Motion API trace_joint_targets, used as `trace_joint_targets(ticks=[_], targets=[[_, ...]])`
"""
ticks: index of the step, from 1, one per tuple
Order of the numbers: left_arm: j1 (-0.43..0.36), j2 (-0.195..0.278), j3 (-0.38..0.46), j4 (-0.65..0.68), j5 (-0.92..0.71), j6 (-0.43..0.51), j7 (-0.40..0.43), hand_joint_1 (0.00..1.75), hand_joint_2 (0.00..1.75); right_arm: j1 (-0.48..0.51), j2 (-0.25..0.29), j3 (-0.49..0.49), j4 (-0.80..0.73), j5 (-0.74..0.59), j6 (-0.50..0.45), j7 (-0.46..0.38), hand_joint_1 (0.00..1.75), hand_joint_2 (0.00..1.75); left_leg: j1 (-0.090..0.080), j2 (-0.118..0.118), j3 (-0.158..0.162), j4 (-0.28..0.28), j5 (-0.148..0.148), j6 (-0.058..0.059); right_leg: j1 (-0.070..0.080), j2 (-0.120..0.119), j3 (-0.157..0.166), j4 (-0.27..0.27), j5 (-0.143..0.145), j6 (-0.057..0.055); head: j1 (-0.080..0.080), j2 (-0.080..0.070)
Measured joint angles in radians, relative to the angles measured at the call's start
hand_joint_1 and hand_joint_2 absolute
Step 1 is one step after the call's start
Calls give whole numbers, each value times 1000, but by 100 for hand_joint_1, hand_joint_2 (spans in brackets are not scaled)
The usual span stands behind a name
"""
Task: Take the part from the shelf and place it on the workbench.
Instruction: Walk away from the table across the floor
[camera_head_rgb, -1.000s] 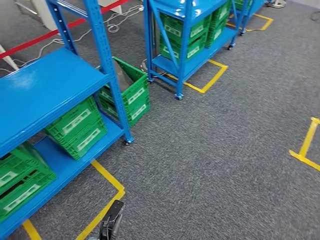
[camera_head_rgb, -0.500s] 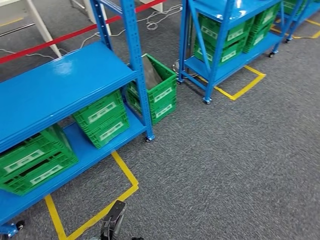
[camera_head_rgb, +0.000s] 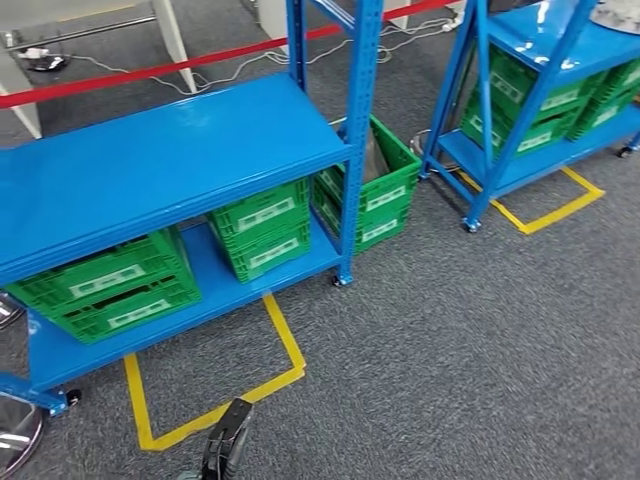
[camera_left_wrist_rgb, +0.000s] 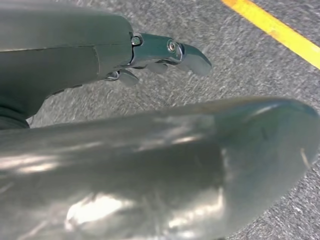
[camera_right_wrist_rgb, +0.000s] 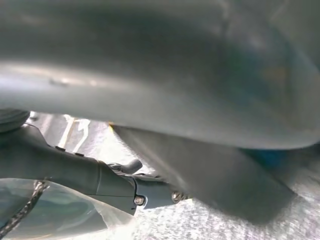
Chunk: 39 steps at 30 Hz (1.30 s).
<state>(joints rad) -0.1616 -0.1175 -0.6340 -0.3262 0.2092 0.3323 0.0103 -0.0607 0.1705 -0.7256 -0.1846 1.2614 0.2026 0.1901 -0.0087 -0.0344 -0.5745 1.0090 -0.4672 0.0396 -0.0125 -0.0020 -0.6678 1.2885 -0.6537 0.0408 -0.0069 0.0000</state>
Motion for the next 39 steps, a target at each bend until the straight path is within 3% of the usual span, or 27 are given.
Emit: trace_joint_targets(ticks=[2, 4, 5, 6, 8, 9, 10, 12, 14, 15, 16, 17, 19, 21, 22, 23, 24, 26, 28, 29, 30, 31, 32, 34, 36, 38, 39], targets=[[1, 0, 0, 0, 0, 0, 0, 0, 0, 1, 0, 0, 0, 1, 0, 1, 0, 0, 4, -29, 2, 5, -4, -5, -4, 11, 29, -94, 78, 4, 0, 0], [0, 0, 0, 0, -1, 0, 0, 0, 0, 2, 0, 0, 0, 3, 1, 0, 0, 0, 7, -54, 0, 15, -10, -16, -10, 50, 82, -214, 129, 4, 1, 0], [-1, 0, 0, 0, -2, 0, 0, 0, 44, 1, 1, 0, 1, 4, 1, 0, 0, 0, 7, -63, -2, 19, -12, -22, -12, 67, 98, -246, 135, 1, 2, 0], [-1, 0, 0, 0, -5, 0, 0, 0, 44, 1, 1, 0, 1, 5, 0, -1, 0, 0, 7, -72, -6, 21, -12, -27, -11, 75, 106, -256, 130, -5, 1, 0], [2, 1, -1, 0, -9, -1, 3, 0, 44, 0, 1, 0, 1, 6, -6, -1, 0, 0, 8, -83, -10, 22, -11, -35, -9, 59, 111, -260, 132, -19, 0, 0], [4, 2, -1, 0, -7, -2, 7, 0, 0, 0, 2, 0, 1, 6, -11, 1, 0, 0, 8, -70, -13, 30, -17, -39, -9, 49, 113, -261, 132, -25, -1, 0], [5, 2, -1, 0, -4, -4, 11, 0, 0, -1, 2, 0, 1, 7, -15, 5, 0, 0, 7, -47, -23, 53, -32, -43, -10, 38, 116, -262, 132, -31, -4, 0], [5, 2, -1, 0, 8, -8, 16, 0, 0, 1, 2, 0, 1, 7, -19, 21, 0, 0, 5, 6, -73, 162, -90, -51, -8, 11, 120, -264, 129, -41, -8, 0], [8, 2, -1, 1, 17, -8, 17, 0, 0, 3, 0, 0, 1, 3, -20, 35, 0, 0, 8, 23, -135, 290, -139, -54, -5, -18, 123, -264, 124, -47, -9, 0], [12, 3, 0, 2, 17, -8, 17, 0, 0, 3, 0, 0, 1, 3, -20, 38, 0, 0, 8, 25, -147, 314, -137, -54, -5, -31, 125, -264, 121, -47, -9, 0], [16, 3, 0, 3, 13, -9, 16, 0, 0, 3, 0, 0, 1, 8, -20, 39, 0, 0, 8, 27, -140, 297, -114, -53, -4, -43, 129, -264, 118, -48, -10, 0], [18, 4, 0, 4, 7, -9, 16, 0, 0, 3, 0, 3, 1, 18, -19, 39, 0, 0, 8, 35, -115, 243, -77, -49, -3, -54, 134, -264, 114, -47, -10, 0], [13, 6, -1, 6, -6, -9, 20, 0, 0, 2, 0, 11, 1, 39, -20, 38, 0, 0, -1, 76, -53, 108, -14, -36, 1, -76, 144, -264, 105, -42, -10, 0], [2, 7, -1, 6, -9, -10, 26, 0, 0, 1, 0, 19, 1, 47, -28, 36, 0, 0, -11, 105, -24, 40, -3, -25, 6, -98, 148, -264, 98, -34, -9, 0], [0, 8, -1, 7, -9, -10, 28, 0, 0, -1, 0, 22, 1, 48, -34, 34, 0, 0, -14, 99, -23, 34, -7, -23, 8, -109, 150, -265, 96, -29, -8, 0], [1, 10, -1, 7, -8, -9, 29, 0, 44, -3, 0, 24, 1, 49, -40, 32, 0, 0, -12, 88, -22, 29, -8, -20, 8, -117, 152, -266, 93, -25, -7, 0], [3, 11, -1, 7, -8, -8, 29, 0, 87, -5, 0, 26, 0, 49, -45, 30, 0, 0, -9, 77, -19, 23, -6, -16, 7, -109, 152, -263, 87, -21, -6, 0], [4, 12, 0, 8, -8, -5, 29, 0, 175, -7, 0, 29, 0, 51, -50, 24, 0, 0, -1, 55, -13, 13, -2, -7, 3, -60, 127, -206, 52, -14, -2, 0], [1, 11, 0, 8, -7, -3, 29, 0, 175, -5, 0, 32, 0, 53, -51, 20, 0, 0, 1, 32, -12, 12, -1, -1, 0, -11, 61, -79, -2, -9, 1, 0], [2, 10, 0, 8, -7, -3, 29, 0, 175, -4, 0, 33, 0, 55, -52, 18, 0, 0, 2, 19, -12, 12, -2, 0, 0, -4, 27, -21, -18, -6, 2, 0], [3, 10, 0, 8, -6, -4, 29, 0, 175, -3, -1, 33, 0, 55, -54, 18, 0, 0, 2, 6, -10, 13, -2, 0, 0, -1, 3, 9, -16, -4, 2, 0], [5, 10, 0, 8, -6, -4, 28, 0, 175, -3, -1, 33, 0, 55, -58, 18, 0, 0, 3, -8, -9, 13, -3, -1, -1, 0, -3, 1, 8, -2, 2, 0], [6, 10, 0, 8, -7, -4, 28, 0, 175, -3, -2, 34, 0, 53, -62, 19, 0, 0, 4, -21, -6, 14, -4, -3, -3, 4, 10, -45, 48, 0, 2, 0], [5, 8, 0, 8, -8, -5, 28, 0, 175, -3, -2, 34, 0, 47, -70, 22, 0, 0, 6, -44, -4, 21, -10, -12, -8, 28, 62, -177, 118, 3, 4, 0], [4, 8, 0, 8, -9, -5, 28, 0, 175, -4, -3, 34, 1, 43, -73, 22, 0, 0, 5, -61, -9, 27, -12, -24, -11, 52, 95, -244, 135, -2, 5, 0], [6, 9, 0, 8, -9, -5, 28, 0, 175, -5, -3, 33, 0, 41, -76, 22, 0, 0, 7, -73, -13, 27, -10, -34, -9, 50, 102, -249, 133, -16, 5, 0], [7, 9, 0, 8, -9, -5, 28, 0, 175, -5, -3, 33, 0, 41, -76, 22, 0, 0, 7, -66, -14, 29, -12, -39, -9, 45, 104, -251, 135, -22, 5, 0]])
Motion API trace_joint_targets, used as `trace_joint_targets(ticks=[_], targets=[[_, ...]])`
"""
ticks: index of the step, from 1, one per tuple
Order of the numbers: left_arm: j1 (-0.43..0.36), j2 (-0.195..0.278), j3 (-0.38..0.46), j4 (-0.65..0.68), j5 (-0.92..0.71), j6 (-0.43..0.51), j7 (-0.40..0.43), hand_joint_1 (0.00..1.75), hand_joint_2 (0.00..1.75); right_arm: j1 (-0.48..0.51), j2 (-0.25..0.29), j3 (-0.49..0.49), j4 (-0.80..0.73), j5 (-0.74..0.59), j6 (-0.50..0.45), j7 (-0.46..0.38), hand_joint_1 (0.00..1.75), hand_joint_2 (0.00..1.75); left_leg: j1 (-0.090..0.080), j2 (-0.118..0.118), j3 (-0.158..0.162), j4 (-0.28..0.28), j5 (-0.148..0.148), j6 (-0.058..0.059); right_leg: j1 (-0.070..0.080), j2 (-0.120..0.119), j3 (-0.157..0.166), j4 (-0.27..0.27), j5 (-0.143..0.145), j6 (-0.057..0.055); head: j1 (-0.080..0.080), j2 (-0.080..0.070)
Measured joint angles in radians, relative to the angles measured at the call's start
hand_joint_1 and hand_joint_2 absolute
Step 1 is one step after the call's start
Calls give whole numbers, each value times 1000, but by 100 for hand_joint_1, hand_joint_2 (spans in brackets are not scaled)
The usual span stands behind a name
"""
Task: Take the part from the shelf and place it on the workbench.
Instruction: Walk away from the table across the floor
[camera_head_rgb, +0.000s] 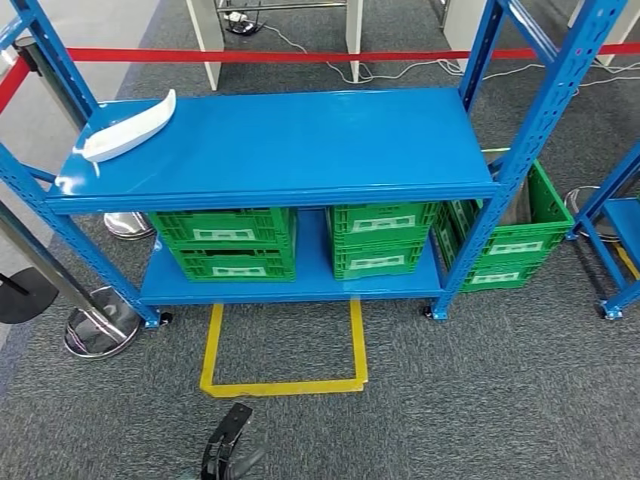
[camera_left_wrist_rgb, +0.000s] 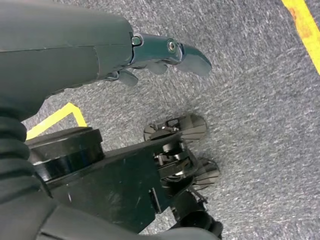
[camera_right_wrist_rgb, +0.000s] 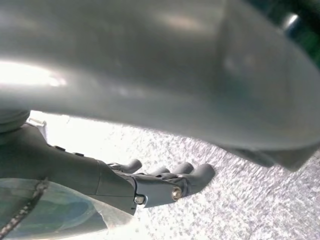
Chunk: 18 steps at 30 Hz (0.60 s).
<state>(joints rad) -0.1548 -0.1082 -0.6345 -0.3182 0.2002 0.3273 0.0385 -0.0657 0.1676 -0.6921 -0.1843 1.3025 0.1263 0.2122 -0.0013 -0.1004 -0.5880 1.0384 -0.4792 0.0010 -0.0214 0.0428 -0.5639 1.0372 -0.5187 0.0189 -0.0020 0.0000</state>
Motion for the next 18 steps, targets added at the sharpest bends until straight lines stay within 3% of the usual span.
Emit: trace_joint_targets(ticks=[1, 3, 5, 6, 7, 8, 9, 11, 12, 16, 18], targets=[[0, 0, 0, 0, 0, 1, 0, 0, 175, 0, 0, 0, 0, -1, -1, 0, 0, 0, 0, 17, -5, 13, -10, -5, -1, -6, 2, -3, 1, -7, -3, 0], [-2, 0, 0, 0, 0, 3, 0, 0, 175, 1, 0, 0, 0, -3, -3, 0, 0, 87, -1, 66, -41, 94, -58, -15, -1, -22, 6, -7, 2, -17, -8, 0], [-4, 0, 0, 0, 0, 3, 0, 0, 175, 5, -2, 0, 0, -5, -5, -2, 0, 175, 2, 88, -102, 226, -115, -21, 0, -38, 6, -7, 0, -21, -11, 0], [-3, 0, 0, 0, 0, 2, 0, 0, 175, 6, -3, 0, 0, -5, -6, -4, 0, 175, 3, 91, -122, 269, -124, -22, 1, -44, 7, -7, -1, -22, -11, 0], [-1, 0, 0, 0, -1, 1, 0, 0, 175, 7, -5, 0, 0, -4, -6, -6, 0, 175, 4, 91, -125, 273, -112, -21, 1, -49, 8, -7, -2, -23, -11, 0], [1, 1, 0, 0, -2, 0, 0, 0, 175, 7, -6, 0, 0, -3, -6, -8, 0, 175, 5, 91, -108, 238, -83, -19, 2, -51, 10, -7, -3, -22, -11, 0], [2, 1, 0, 0, -3, 0, 0, 0, 175, 5, -6, 0, 0, -2, -6, -9, 0, 175, 4, 92, -77, 173, -44, -14, 2, -52, 13, -7, -5, -21, -11, 0], [0, 1, 0, 0, -8, -1, 0, 0, 175, 3, -6, 0, 0, 0, -3, -9, 0, 175, -1, 96, -16, 47, 1, -3, 4, -54, 16, -8, -7, -18, -11, 0], [-1, 0, 0, 0, -10, -1, 0, 0, 175, 1, -6, 0, 0, 1, -3, -9, 0, 175, -4, 98, 0, 12, 7, 2, 5, -55, 15, -8, -8, -15, -10, 0], [-2, 1, 0, 0, -11, 0, 0, 0, 175, -9, -7, -1, -1, 0, -3, -11, 0, 175, -3, 98, 11, -20, 7, 17, 6, -57, 12, -10, -12, 6, -10, 0], [-3, 0, 0, 0, -11, 0, 0, 0, 175, -16, -7, -1, -1, -1, -3, -11, 0, 175, 2, 99, 19, -33, 12, 27, 7, -50, -15, 47, -46, 13, -6, 0]])
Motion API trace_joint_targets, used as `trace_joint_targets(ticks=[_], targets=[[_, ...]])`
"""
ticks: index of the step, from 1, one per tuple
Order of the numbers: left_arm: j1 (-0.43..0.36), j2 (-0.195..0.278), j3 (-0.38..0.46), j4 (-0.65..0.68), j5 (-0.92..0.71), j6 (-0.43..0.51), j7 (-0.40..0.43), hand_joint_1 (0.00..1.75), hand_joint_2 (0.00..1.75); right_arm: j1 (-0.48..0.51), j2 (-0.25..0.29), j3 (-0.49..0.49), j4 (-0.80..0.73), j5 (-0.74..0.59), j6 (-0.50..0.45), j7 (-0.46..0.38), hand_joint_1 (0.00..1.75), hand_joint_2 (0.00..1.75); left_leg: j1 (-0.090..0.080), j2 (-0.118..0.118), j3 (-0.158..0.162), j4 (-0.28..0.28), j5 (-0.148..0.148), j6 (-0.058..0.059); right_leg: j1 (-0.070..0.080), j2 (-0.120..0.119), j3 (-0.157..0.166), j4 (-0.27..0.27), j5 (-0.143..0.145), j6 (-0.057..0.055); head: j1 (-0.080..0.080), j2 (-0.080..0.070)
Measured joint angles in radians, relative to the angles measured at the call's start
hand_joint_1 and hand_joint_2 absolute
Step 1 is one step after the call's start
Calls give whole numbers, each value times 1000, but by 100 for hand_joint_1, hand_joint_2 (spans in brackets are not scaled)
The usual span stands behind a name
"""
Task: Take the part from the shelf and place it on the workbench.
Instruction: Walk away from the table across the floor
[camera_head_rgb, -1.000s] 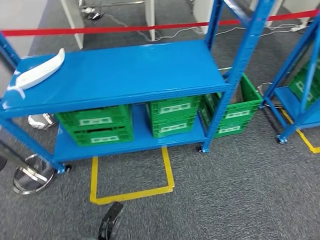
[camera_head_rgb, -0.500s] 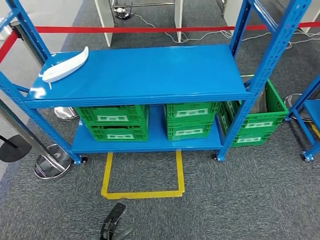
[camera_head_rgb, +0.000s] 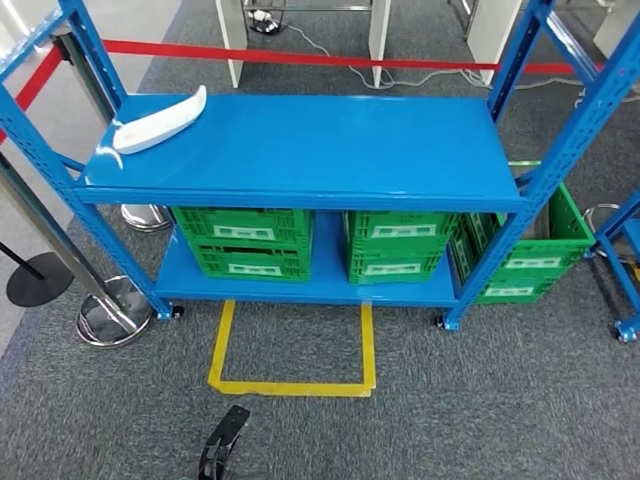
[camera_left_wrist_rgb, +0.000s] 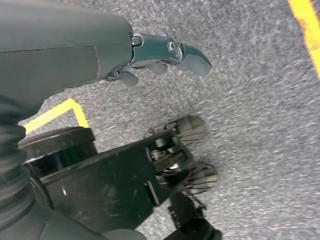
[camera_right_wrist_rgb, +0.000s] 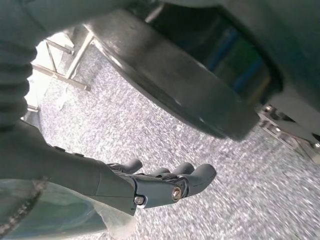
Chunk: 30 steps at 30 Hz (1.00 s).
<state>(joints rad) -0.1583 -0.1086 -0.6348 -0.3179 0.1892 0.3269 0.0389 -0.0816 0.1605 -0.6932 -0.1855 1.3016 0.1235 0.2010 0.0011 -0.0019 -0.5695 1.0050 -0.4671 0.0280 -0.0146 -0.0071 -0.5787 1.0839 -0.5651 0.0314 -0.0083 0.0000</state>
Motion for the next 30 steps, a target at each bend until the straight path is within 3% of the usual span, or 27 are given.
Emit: trace_joint_targets(ticks=[2, 4, 5, 6, 8, 10, 12, 14, 18, 21, 25, 30], targets=[[0, -1, 0, 0, 0, 0, 0, 0, 175, -7, -2, -1, -1, -2, 1, -3, 0, 175, -2, 0, 1, 0, -1, 5, 1, 6, -57, 123, -57, 4, 3, 0], [1, -1, 0, 0, 0, 0, 0, 0, 175, -15, -3, -3, -1, -4, 1, -8, 0, 175, -3, 0, 2, 1, -2, 6, 2, 7, -96, 207, -79, 7, 3, 0], [2, -1, 0, 0, 0, 0, 0, 0, 175, -17, -4, -4, -2, -4, -1, -9, 0, 175, -3, -1, 3, 2, -3, 6, 2, 6, -90, 197, -60, 8, 3, 0], [2, -2, 0, 0, 0, 0, 0, 0, 175, -18, -4, -4, -2, -3, -6, -7, 0, 175, -3, -3, 4, 4, -5, 5, 1, 6, -68, 152, -27, 8, 3, 0], [2, 0, 0, 1, 0, 0, 4, 0, 175, -19, -4, -4, -1, 3, -18, 14, 0, 175, -4, -8, 3, 18, -14, -1, -3, 7, -6, 23, 26, 25, 6, 0], [2, 2, 0, 2, -1, -4, 14, 0, 175, -22, -2, -4, 0, 9, -25, 52, 0, 175, -13, -11, -7, 38, -23, 2, -9, 11, 25, -41, 31, 24, 13, 0], [5, 4, 0, 4, -3, -10, 23, 0, 175, -26, -3, -5, 0, 12, -29, 78, 0, 175, -21, -12, -14, 43, -21, 9, -11, 14, 28, -43, 27, 4, 9, 0], [8, 5, 0, 6, -4, -10, 25, 0, 175, -28, -4, -5, -1, 13, -32, 87, 0, 175, -22, -11, -12, 37, -16, 9, -10, 15, 27, -44, 27, 1, -1, 0], [8, 4, 0, 6, -9, 20, 11, 0, 0, -31, -6, -1, -2, 42, -41, 106, 0, 175, -19, -11, -7, 32, -16, 8, -6, 14, 30, -45, 25, -4, 0, 0], [3, 4, -1, 6, -25, 23, 13, 0, 0, -33, -11, 16, -3, 77, -35, 117, 0, 175, -15, -11, -6, 30, -17, -5, -3, 13, 31, -44, 23, -6, 0, 0], [-4, 4, -10, 6, -48, 4, 33, 0, 0, -31, -11, 25, -3, 83, -24, 117, 0, 0, -13, -11, -5, 30, -18, -15, -1, 13, 33, -44, 21, -9, 0, 0], [-9, 5, -23, 6, -75, -5, 46, 0, 0, -15, -11, 26, -3, 72, 3, 135, 0, 0, -13, -11, -5, 30, -19, -18, -2, 13, 36, -46, 21, -9, 1, 0]])
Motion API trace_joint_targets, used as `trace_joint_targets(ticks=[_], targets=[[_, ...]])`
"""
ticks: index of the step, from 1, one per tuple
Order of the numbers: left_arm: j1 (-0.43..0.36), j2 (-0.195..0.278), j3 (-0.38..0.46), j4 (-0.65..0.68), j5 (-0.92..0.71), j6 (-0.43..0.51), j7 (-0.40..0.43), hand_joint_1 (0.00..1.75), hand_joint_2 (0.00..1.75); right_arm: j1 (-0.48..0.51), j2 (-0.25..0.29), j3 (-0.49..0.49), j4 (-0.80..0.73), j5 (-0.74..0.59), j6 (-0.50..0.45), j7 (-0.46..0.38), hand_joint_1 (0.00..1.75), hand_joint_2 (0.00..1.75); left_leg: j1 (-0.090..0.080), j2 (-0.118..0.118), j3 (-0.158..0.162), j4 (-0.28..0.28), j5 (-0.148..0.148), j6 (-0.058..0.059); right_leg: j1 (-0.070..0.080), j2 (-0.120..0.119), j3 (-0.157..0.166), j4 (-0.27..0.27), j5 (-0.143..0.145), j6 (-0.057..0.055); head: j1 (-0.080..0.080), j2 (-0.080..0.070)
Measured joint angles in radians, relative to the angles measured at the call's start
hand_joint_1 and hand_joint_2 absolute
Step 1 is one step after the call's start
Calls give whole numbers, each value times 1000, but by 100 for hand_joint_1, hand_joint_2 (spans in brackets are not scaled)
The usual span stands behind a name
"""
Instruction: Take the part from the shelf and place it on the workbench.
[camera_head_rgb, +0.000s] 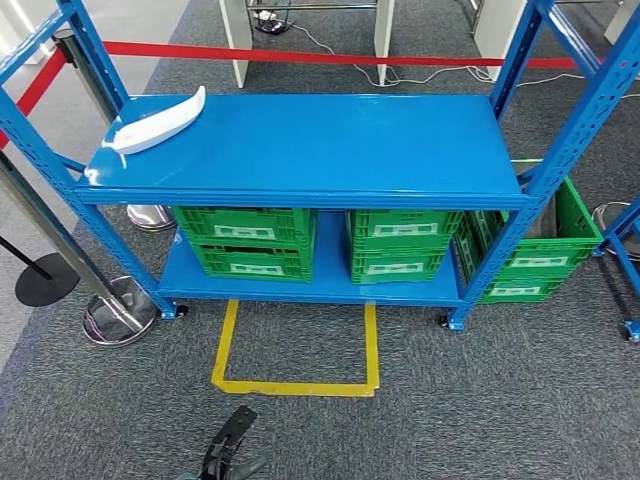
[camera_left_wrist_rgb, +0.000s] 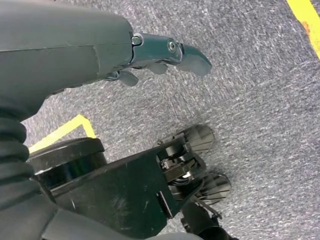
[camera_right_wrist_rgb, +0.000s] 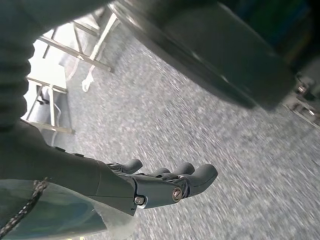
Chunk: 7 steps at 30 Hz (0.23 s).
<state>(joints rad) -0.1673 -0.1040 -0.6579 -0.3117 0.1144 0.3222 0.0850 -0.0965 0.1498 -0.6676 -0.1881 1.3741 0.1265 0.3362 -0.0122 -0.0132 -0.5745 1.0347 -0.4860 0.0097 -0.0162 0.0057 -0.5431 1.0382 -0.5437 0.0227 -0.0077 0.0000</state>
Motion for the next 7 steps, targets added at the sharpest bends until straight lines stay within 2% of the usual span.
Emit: trace_joint_targets(ticks=[7], targets=[[-9, 1, 0, 0, -19, 9, 0, 0, 0, 15, 3, 0, 0, 2, 2, 11, 0, 0, 0, 0, 0, 0, 0, 0, 0, 0, 3, -5, 1, 1, 0, 0]])
